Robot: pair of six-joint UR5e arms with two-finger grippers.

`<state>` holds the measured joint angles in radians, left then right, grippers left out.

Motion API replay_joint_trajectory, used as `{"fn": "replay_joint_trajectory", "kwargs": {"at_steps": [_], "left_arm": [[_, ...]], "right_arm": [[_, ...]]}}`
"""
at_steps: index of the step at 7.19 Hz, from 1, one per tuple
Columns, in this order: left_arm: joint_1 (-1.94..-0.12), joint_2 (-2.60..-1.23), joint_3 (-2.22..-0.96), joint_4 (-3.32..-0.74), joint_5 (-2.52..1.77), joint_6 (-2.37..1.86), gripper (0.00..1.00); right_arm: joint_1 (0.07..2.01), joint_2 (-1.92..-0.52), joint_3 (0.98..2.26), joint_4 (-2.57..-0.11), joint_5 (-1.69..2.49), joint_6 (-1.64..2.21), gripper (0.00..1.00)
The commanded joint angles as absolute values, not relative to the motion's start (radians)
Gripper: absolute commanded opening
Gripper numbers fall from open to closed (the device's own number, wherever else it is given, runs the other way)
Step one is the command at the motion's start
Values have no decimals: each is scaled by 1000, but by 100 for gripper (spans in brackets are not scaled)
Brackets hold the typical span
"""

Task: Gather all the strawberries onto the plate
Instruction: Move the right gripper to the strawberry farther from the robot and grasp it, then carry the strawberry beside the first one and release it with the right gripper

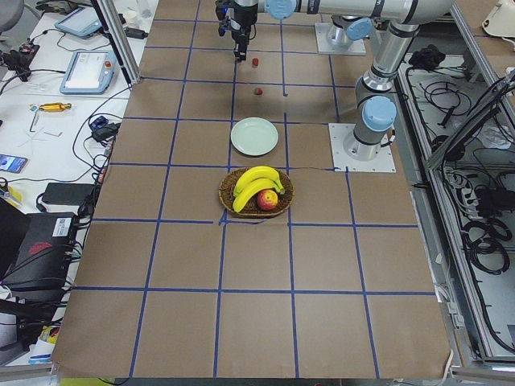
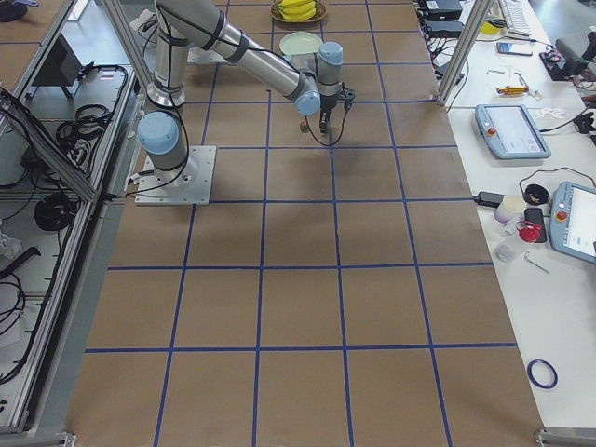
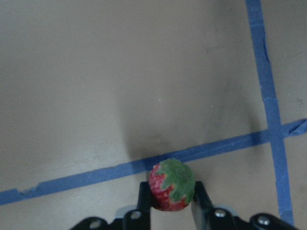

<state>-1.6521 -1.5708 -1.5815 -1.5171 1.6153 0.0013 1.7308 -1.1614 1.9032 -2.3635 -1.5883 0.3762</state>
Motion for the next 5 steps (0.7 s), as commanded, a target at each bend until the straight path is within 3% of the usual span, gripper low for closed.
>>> {"fn": "replay_joint_trajectory", "kwargs": {"at_steps": [1,5], "left_arm": [[-1652,-1571,-1582,-1517,1614,-2,100],[-1652,-1572,-1582,-1519,1611,2,100]], "right_arm": [[1784,-1172,1879,-2450,-1491,385,1],[2031,-1149,1764,-2447,-1428,512,1]]}}
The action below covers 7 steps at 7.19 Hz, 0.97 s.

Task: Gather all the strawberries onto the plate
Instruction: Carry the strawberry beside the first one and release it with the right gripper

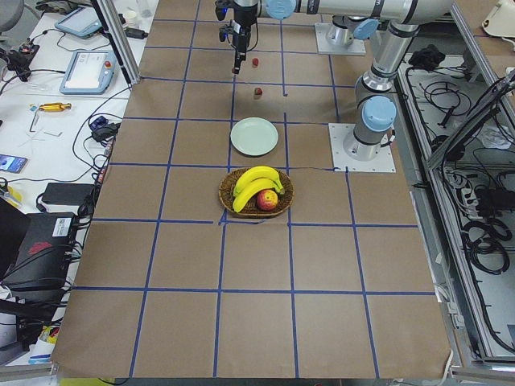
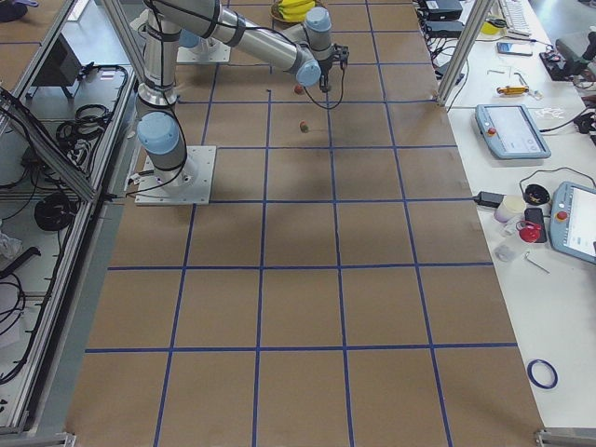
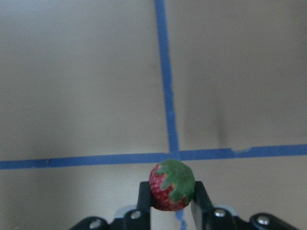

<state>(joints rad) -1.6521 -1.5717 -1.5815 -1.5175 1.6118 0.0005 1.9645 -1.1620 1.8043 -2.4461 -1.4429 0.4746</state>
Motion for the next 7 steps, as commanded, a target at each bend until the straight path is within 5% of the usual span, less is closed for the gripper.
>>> {"fn": "replay_joint_trajectory", "kwargs": {"at_steps": [1,3,4,6,7], "left_arm": [[-1652,-1571,-1582,-1519,1611,5,100],[-1654,-1571,-1583,-1520,1611,-2,100],[-1654,-1571,-1583,-1520,1611,-2,100],[-1655,-1571,-1583,-1520,1611,-2,100],[-1655,-1572,-1582,-1520,1611,-2,100]], "right_arm": [[2074,-1109,1744,-2439,-1421,537,5],[2098,-1051,1753,-2439,-1312,537,8],[2103,-1028,1756,-2434,-1299,535,23],[2102,-1032,1752,-2433,-1301,523,100],[2102,-1038,1747,-2428,-1313,522,100]]}}
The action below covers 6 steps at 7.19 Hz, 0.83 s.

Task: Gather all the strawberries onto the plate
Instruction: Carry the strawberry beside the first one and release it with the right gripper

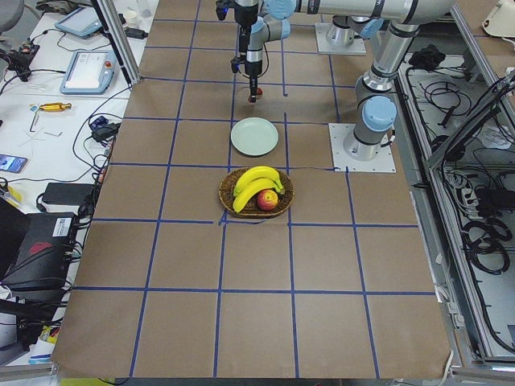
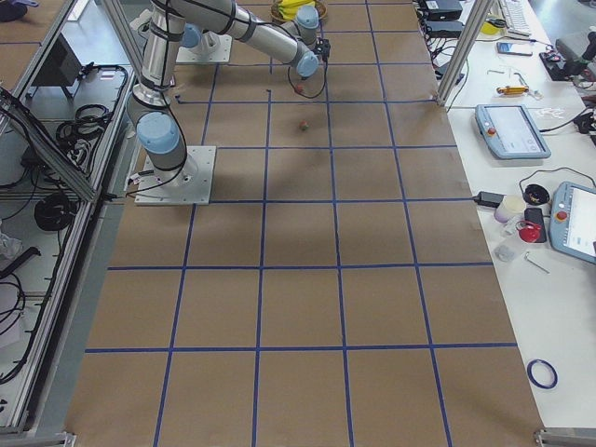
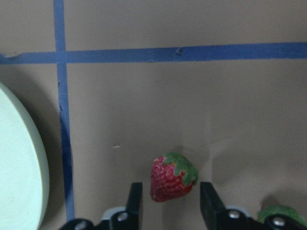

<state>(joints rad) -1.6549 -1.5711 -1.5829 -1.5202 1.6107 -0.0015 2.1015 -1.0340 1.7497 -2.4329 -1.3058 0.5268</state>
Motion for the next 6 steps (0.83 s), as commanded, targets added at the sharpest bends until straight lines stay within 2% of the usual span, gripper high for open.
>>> {"fn": "replay_joint_trajectory", "kwargs": {"at_steps": [1,3,6], "left_arm": [[-1654,-1571,-1582,-1519,1612,-2,100],[-1654,-1571,-1580,-1519,1612,-2,100],[-1654,-1571,-1582,-1519,1614,-2,100]], "right_arm": [[2094,-1073,1744,-2392,-1328,525,100],[1996,-1202,1752,-2182,-1499,488,100],[1850,-1223,1840,-2085,-1643,239,100]]}}
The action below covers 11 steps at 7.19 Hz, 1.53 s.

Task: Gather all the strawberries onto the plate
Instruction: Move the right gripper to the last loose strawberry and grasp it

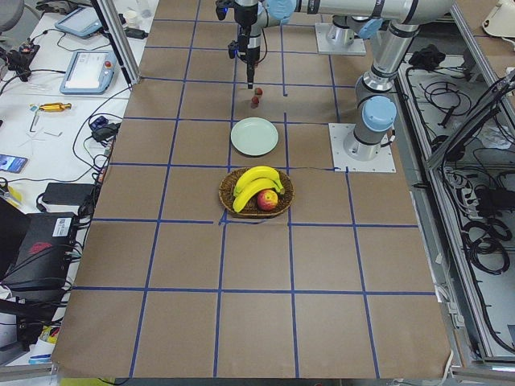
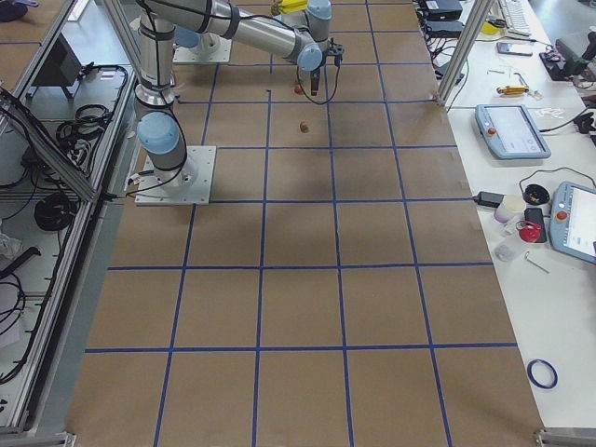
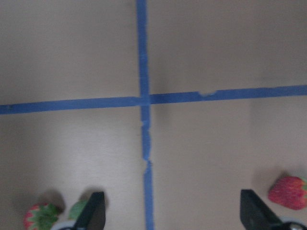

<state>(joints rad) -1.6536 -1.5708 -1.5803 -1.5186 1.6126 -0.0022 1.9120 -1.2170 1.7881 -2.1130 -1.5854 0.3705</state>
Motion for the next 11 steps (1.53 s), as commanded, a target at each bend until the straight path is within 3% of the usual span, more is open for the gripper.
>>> {"fn": "replay_joint_trajectory", "kwargs": {"at_steps": [1,4,5,7,8,9,10,11], "left_arm": [[-1654,-1574,-1583,-1519,1611,-3,100],[-1654,-1571,-1592,-1519,1611,-3,100],[-1654,-1571,-1592,-1519,1611,-3,100],[-1654,-1571,-1592,-1519,1611,-3,100],[-1654,-1571,-1592,-1519,1611,-3,100],[-1654,-1571,-1592,-1519,1611,-3,100],[-1654,-1571,-1592,-1519,1611,-3,100],[-1654,-1571,-1592,-1519,1612,-3,100]], "right_arm": [[1794,-1221,1900,-2112,-1641,194,100],[1766,-1212,1959,-2172,-1637,184,97],[1766,-1212,1982,-2172,-1622,187,78],[1766,-1213,2003,-2178,-1589,195,75],[1766,-1215,2003,-2178,-1586,193,55],[1766,-1218,1997,-2178,-1586,192,25],[1766,-1221,1993,-2181,-1586,190,14],[1766,-1220,1980,-2198,-1591,187,11]]}}
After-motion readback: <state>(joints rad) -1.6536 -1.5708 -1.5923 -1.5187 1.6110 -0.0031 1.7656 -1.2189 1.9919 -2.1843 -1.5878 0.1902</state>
